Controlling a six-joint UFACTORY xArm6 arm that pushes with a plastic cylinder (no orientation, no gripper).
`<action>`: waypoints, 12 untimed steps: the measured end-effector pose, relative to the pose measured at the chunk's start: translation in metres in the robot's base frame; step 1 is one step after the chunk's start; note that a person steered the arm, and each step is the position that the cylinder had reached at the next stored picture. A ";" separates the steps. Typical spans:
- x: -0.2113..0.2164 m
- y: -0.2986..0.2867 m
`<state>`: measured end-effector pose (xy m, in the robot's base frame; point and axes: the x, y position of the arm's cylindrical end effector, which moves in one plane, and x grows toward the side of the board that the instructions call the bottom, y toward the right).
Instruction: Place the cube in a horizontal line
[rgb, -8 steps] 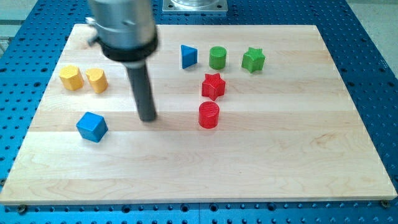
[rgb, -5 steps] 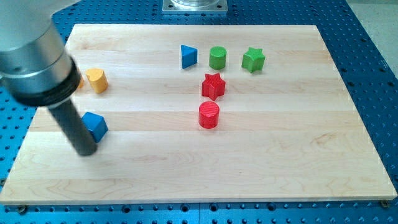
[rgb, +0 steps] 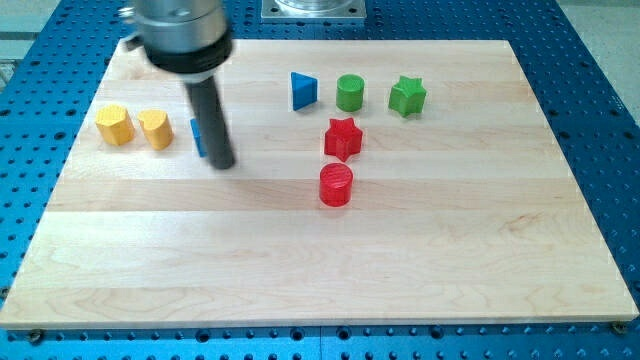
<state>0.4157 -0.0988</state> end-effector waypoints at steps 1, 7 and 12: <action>0.011 -0.010; -0.077 -0.107; -0.035 -0.060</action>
<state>0.3806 -0.1593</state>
